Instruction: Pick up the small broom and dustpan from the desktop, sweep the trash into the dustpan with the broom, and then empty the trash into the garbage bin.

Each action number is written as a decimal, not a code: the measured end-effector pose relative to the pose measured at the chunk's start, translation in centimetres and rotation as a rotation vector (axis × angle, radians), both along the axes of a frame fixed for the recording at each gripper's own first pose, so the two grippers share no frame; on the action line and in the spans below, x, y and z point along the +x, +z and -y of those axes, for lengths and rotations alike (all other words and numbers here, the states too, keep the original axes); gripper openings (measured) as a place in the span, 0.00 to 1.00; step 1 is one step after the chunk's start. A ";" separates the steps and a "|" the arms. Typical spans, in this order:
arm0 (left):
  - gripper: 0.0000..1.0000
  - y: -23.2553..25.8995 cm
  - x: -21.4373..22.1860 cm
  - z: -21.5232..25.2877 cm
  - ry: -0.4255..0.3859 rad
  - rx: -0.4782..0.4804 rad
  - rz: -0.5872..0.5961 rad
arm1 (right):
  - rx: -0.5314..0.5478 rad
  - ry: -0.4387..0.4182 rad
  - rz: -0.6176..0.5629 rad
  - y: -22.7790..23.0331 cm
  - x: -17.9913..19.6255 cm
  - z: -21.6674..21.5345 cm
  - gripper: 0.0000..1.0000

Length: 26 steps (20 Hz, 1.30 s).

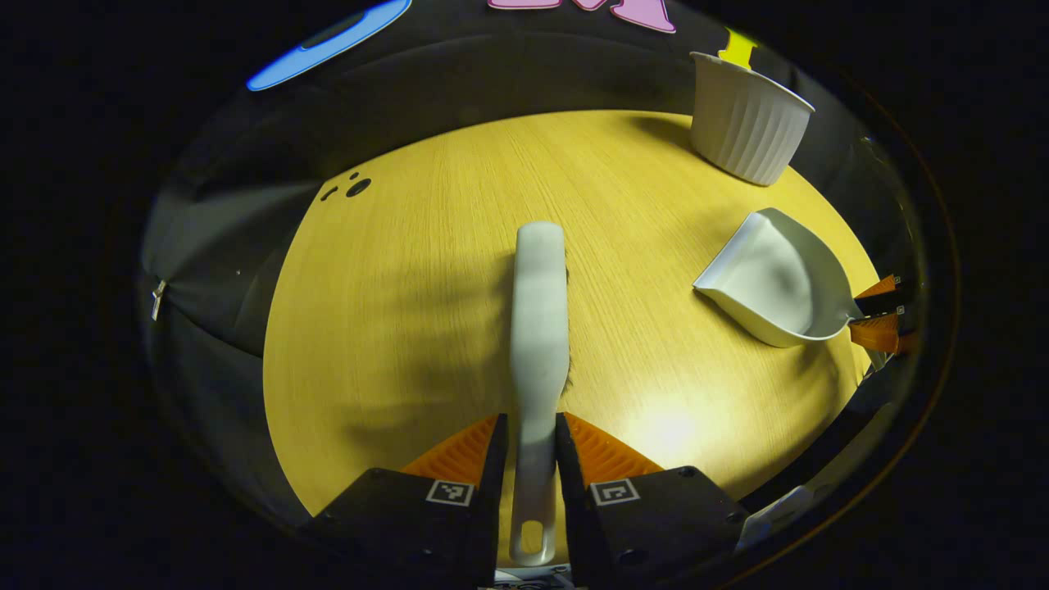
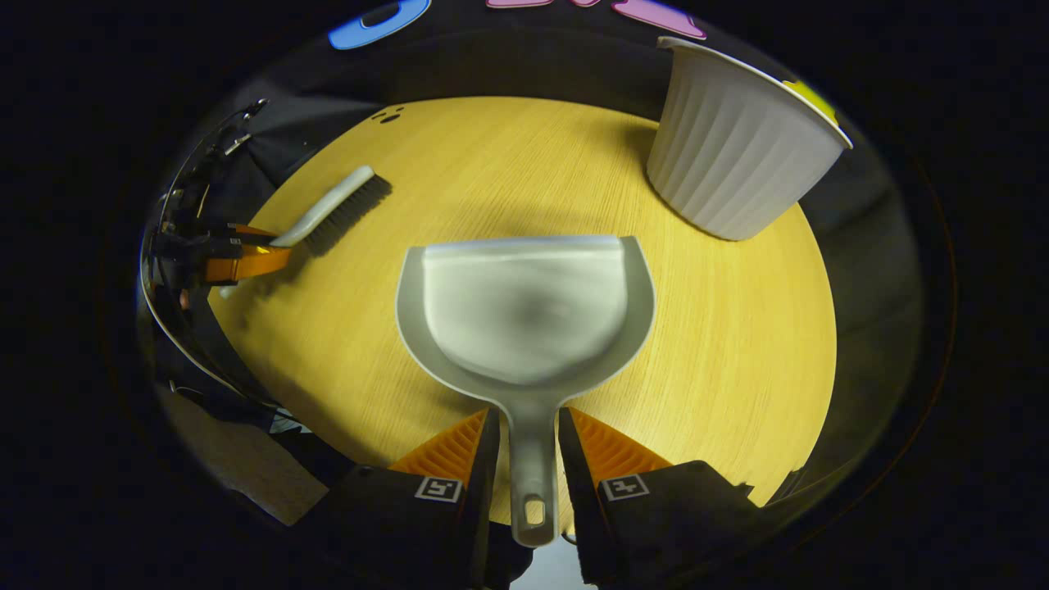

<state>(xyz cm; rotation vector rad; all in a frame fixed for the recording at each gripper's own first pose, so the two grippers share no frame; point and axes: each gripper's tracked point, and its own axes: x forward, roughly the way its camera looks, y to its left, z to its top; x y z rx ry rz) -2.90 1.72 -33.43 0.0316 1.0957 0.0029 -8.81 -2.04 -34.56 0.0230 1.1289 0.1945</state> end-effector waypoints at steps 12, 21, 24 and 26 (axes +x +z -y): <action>0.37 18.7 3.8 0.9 0.200 -0.084 0.598 | 0.097 0.017 0.559 17.4 6.0 -0.4 0.47; 0.36 30.0 3.5 5.5 0.254 0.023 0.826 | 0.150 0.141 0.858 28.5 8.1 0.9 0.47; 0.36 29.5 2.8 6.8 0.302 0.009 0.818 | 0.171 0.180 0.861 28.1 8.5 1.1 0.47; 0.36 29.0 2.7 7.5 0.315 0.004 0.816 | 0.171 0.195 0.850 27.7 8.3 1.6 0.47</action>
